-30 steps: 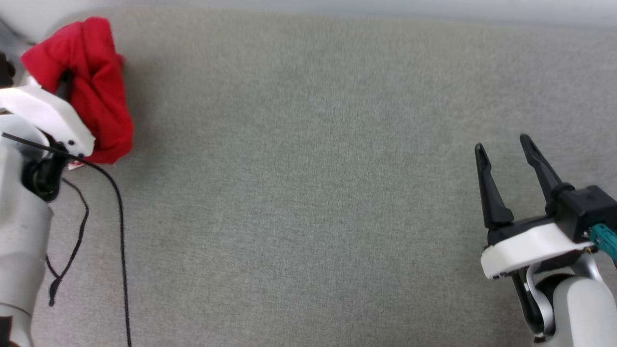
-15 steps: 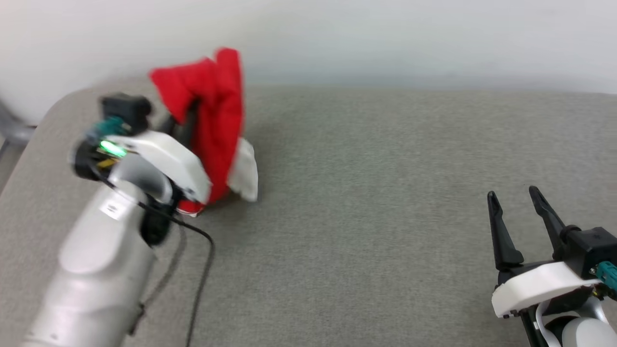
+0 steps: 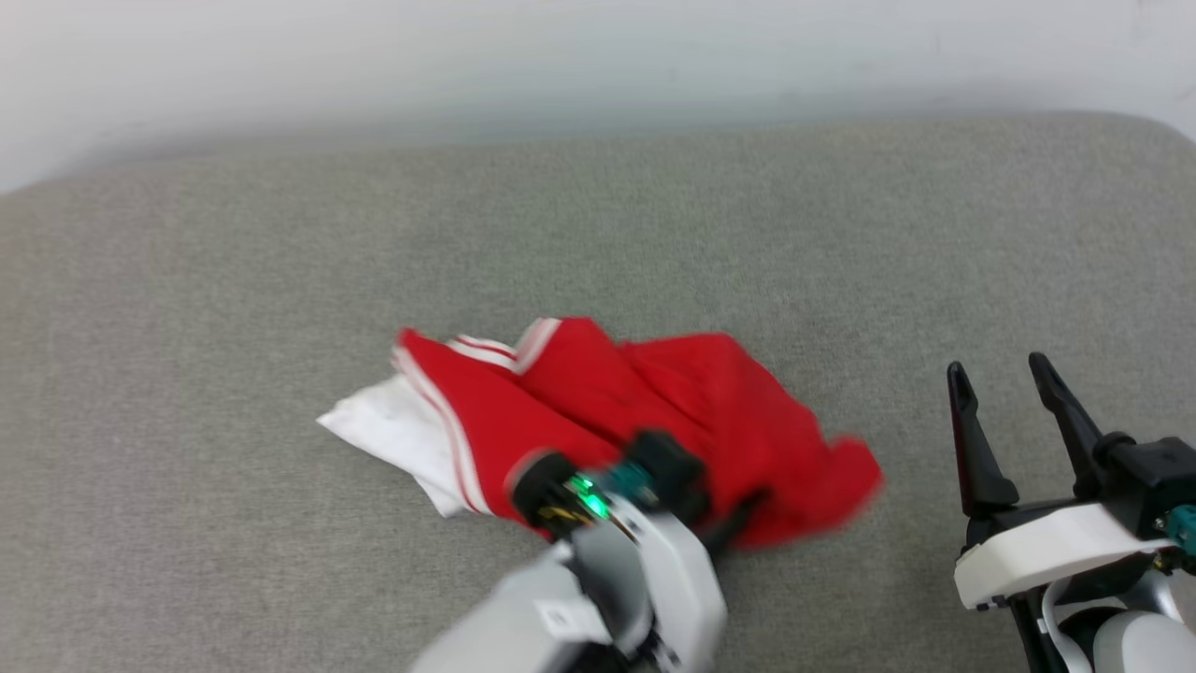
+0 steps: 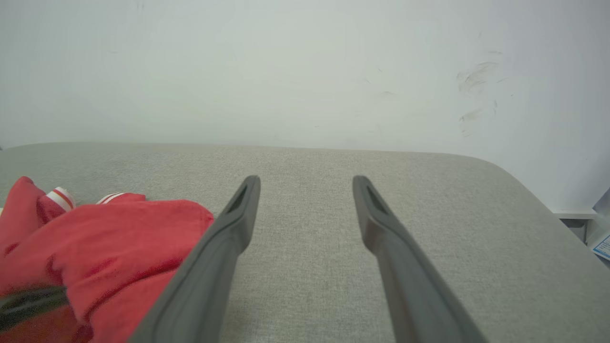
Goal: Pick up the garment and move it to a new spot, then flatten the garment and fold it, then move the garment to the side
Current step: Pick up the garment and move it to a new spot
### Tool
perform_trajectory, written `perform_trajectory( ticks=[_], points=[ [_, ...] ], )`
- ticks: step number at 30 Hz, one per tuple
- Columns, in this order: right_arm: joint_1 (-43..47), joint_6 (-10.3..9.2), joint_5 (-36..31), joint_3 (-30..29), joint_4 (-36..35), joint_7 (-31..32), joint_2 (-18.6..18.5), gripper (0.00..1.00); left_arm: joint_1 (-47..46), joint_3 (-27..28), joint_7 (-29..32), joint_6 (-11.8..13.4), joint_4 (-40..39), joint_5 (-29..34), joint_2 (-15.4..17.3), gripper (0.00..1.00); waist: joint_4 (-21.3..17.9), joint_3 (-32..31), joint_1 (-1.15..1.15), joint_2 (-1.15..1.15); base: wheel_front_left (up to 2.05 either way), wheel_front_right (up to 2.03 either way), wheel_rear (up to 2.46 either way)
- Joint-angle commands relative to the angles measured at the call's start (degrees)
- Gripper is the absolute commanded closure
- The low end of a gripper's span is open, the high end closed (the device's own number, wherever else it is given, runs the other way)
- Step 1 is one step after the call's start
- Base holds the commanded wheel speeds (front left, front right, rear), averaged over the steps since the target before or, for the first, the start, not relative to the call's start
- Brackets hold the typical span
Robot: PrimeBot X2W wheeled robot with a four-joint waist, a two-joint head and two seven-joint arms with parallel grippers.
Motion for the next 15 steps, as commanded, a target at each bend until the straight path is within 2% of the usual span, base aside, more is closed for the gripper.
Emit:
perform_trajectory(
  ticks=[1,4,8,9,10,11,15],
  points=[
    [-0.9,-0.04,0.12,-0.23,-0.3,-0.39,0.04,0.0,1.01,-3.27,0.44,-0.47,-1.15,0.77,-0.76,1.0,-0.97,2.05,0.01,0.0,0.0,0.0,0.0],
    [-1.58,-0.04,-0.14,-0.44,-0.63,-0.38,0.05,0.0,2.2,-9.19,1.37,-0.84,-2.65,0.61,-1.71,1.0,-1.16,3.57,0.01,0.0,0.0,0.0,0.0],
    [-1.94,-0.04,-0.36,-0.4,-0.74,-0.45,0.05,0.0,2.13,-14.91,1.42,-0.88,-3.13,-0.4,-1.17,1.0,-1.18,4.73,0.01,0.0,0.0,0.0,0.0],
    [-2.04,-0.04,-0.41,-0.38,-0.74,-0.48,0.05,0.0,1.89,-15.98,1.1,-0.89,-3.25,-0.67,-1.07,0.71,-1.11,4.81,0.01,0.0,0.0,0.0,0.0],
    [-2.13,-0.04,-0.51,-0.41,-0.72,-0.45,0.04,0.0,1.66,-16.67,0.79,-0.89,-3.28,-1.0,-0.89,0.24,-1.02,4.8,0.01,0.0,0.0,0.0,0.0],
    [-2.14,-0.04,-0.58,-0.37,-0.65,-0.42,0.05,0.0,1.4,-17.33,0.15,-0.89,-3.35,-1.07,-0.69,0.0,-0.88,4.66,0.01,0.0,0.0,0.0,0.0],
    [-1.6,-0.04,-0.87,-0.6,0.06,-0.1,0.04,0.0,0.91,-16.16,-4.12,-0.79,-4.22,-2.24,-0.09,0.0,0.08,2.95,0.01,0.0,0.0,0.0,0.0]
  ],
)
